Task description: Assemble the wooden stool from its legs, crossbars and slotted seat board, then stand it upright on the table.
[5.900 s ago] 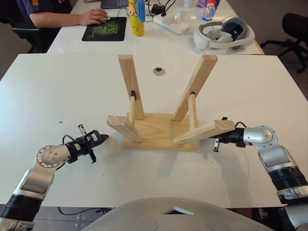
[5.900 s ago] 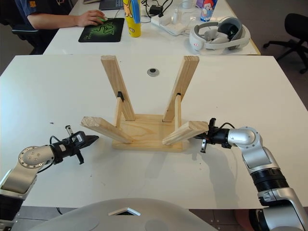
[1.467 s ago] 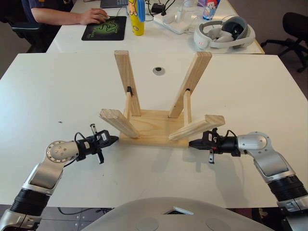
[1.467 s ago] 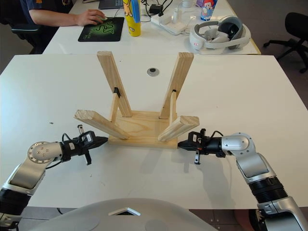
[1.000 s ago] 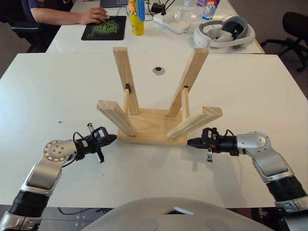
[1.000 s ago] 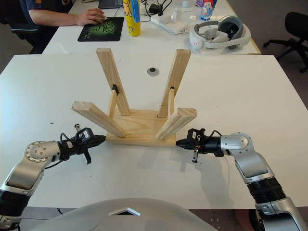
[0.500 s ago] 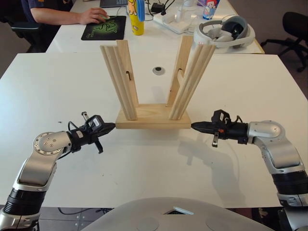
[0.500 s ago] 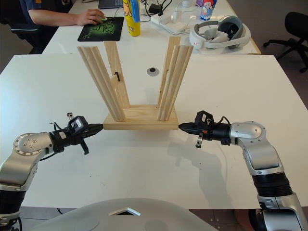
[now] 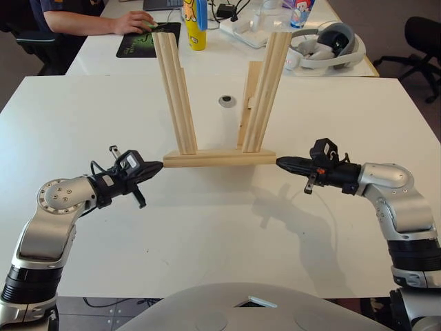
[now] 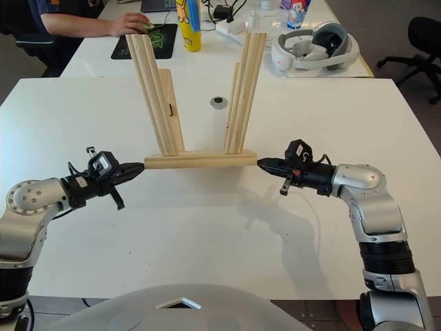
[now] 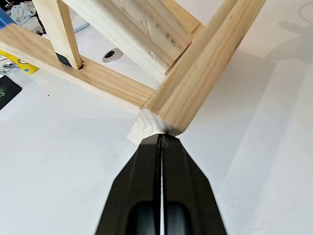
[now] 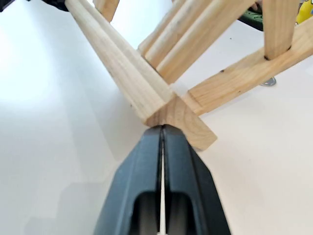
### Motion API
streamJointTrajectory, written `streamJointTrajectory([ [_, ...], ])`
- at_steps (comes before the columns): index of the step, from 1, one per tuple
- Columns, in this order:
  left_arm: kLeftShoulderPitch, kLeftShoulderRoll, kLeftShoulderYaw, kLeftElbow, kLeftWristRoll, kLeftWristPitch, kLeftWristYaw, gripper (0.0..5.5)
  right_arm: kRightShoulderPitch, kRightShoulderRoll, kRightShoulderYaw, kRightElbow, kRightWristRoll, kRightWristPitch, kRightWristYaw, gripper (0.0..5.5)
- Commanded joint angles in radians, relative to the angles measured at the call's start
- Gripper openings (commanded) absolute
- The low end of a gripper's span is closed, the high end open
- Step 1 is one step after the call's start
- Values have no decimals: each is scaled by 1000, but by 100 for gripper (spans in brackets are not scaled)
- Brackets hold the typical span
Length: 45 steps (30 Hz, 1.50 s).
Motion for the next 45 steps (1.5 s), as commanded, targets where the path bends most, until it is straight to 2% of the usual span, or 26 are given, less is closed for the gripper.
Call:
streamJointTrajectory([
  [1, -36, -40, -47, -56, -65, -17, -30, 2, -61, 71, 26, -63, 82, 1, 2, 0],
  [25, -50, -67, -7, 10, -37, -59, 20, 2, -78, 77, 25, 27, 19, -50, -24, 0],
  [37, -20, -46, 63, 56, -43, -74, 47, 2, -112, 78, -3, 163, -14, -114, -60, 0],
  [45, 12, -52, 57, 122, -19, -109, 67, 2, -115, 78, 9, 236, -78, -187, -111, 0],
])
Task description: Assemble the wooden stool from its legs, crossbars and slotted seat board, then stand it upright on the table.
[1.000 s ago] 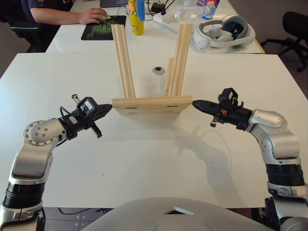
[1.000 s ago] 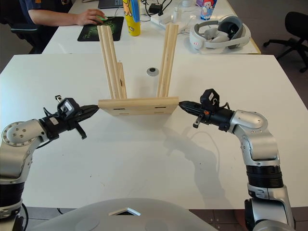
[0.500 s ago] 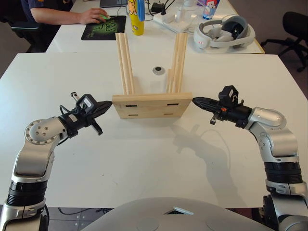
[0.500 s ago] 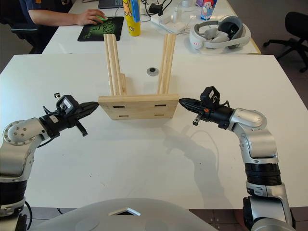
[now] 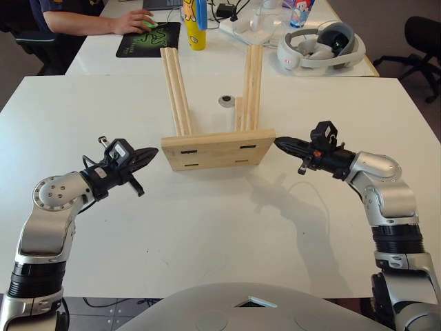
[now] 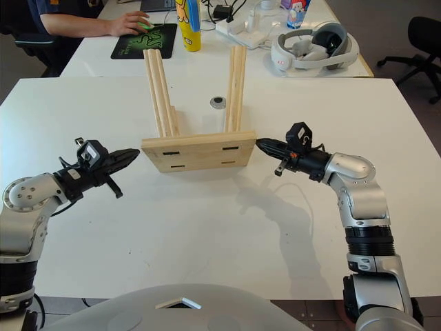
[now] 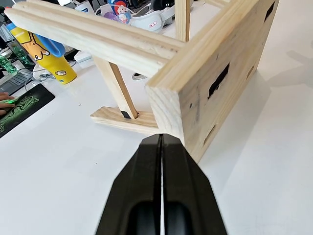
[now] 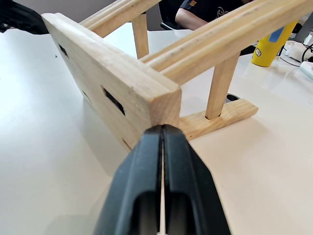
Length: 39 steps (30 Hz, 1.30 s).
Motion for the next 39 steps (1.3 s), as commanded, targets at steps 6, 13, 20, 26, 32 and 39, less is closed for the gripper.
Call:
streamJointTrajectory([
  [6, 7, -17, -61, 136, 100, -75, 58, 2, -5, 7, 77, 114, -159, -125, -71, 0],
  [13, -35, -74, -152, 285, 203, -136, 129, 2, -59, 74, 152, 270, -318, -168, -232, 0],
  [20, -44, -180, -180, 356, 215, -158, 213, 2, -57, 126, 184, 295, -351, -165, -280, 0],
  [26, -42, -226, -205, 378, 221, -163, 225, 2, -49, 124, 189, 303, -364, -159, -273, 0],
  [32, -66, -260, -218, 412, 228, -173, 248, 2, -30, 129, 206, 278, -359, -143, -246, 0],
  [39, -72, -281, -230, 411, 225, -177, 256, 2, -7, 144, 219, 228, -344, -122, -224, 0],
])
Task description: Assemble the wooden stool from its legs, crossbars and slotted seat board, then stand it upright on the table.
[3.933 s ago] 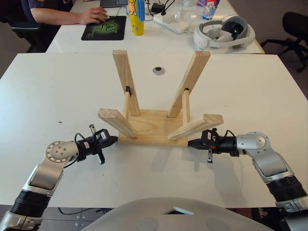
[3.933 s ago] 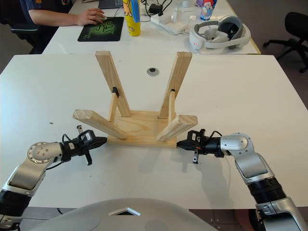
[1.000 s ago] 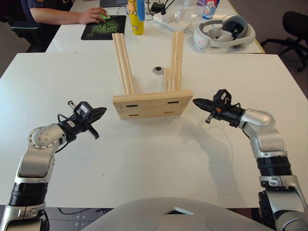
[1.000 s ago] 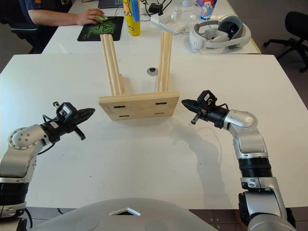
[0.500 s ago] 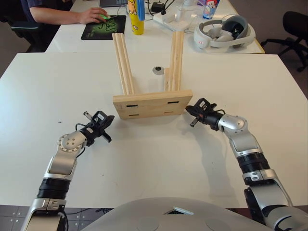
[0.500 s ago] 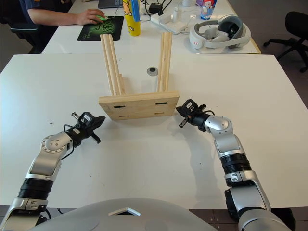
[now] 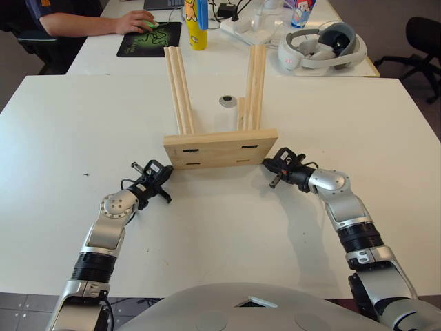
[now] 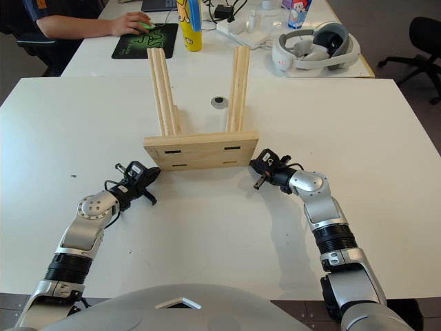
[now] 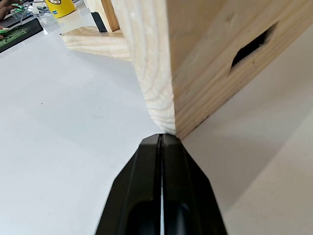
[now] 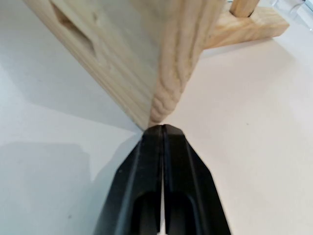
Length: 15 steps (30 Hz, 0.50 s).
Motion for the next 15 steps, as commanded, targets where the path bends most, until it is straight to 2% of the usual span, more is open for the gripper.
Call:
streamJointTrajectory([
  [1, -3, -24, -19, -2, -3, 3, -5, 2, 11, 17, 15, -30, 18, 12, 20, 0],
  [7, 5, -24, 1, -84, -37, 21, -18, 2, 6, 23, -12, -72, 57, 23, 36, 0],
  [15, -4, 24, 32, -298, -94, 117, -59, 2, 36, -14, -46, -264, 172, 65, 136, 0],
])
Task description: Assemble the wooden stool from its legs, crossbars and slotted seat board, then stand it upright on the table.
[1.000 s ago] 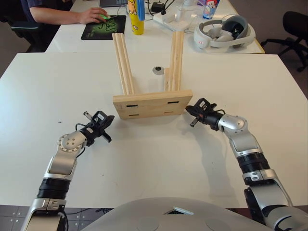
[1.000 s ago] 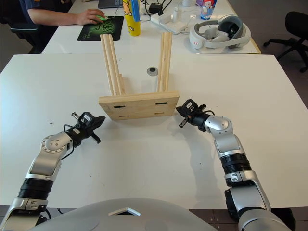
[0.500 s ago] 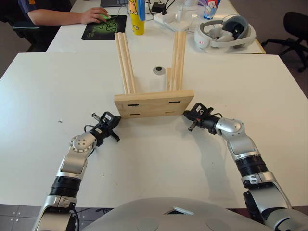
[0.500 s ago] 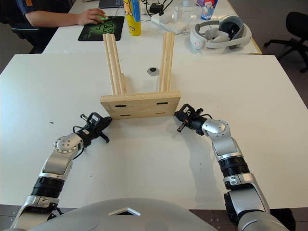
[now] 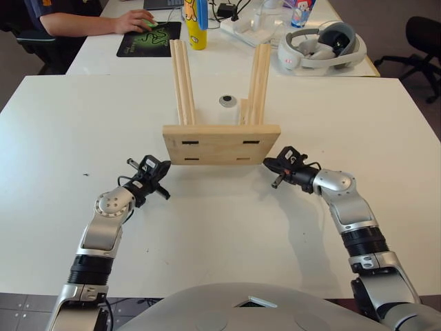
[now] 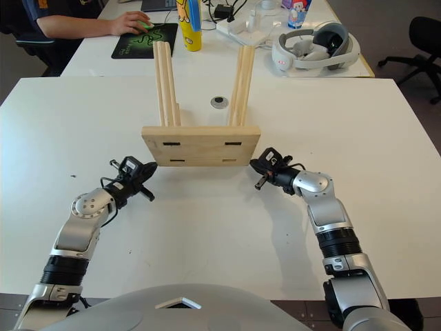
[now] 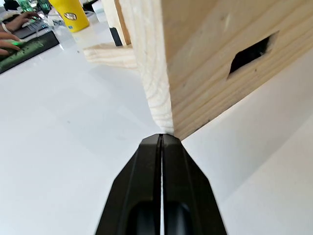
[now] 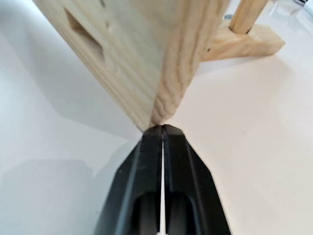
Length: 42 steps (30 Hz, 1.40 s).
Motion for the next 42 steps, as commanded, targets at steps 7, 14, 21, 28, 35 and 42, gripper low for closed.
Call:
streamJointTrajectory([
  [7, -28, 18, -32, -233, -64, 93, -52, 2, -20, -5, -40, -229, 163, 72, 74, 0],
  [14, -81, 14, -40, -363, -79, 178, -42, 2, -35, -1, -59, -289, 236, 124, 96, 0],
  [21, -176, 24, -27, -501, -108, 285, -34, 2, -61, 7, -98, -364, 358, 189, 124, 0],
  [28, -268, 27, -9, -595, -155, 378, -36, 2, -158, 34, -163, -356, 427, 230, 88, 0],
  [35, -249, 39, -18, -577, -148, 367, -45, 2, -225, 64, -228, -337, 440, 242, 56, 0],
  [42, -253, 53, -11, -578, -153, 369, -46, 2, -240, 75, -255, -348, 447, 261, 61, 0],
])
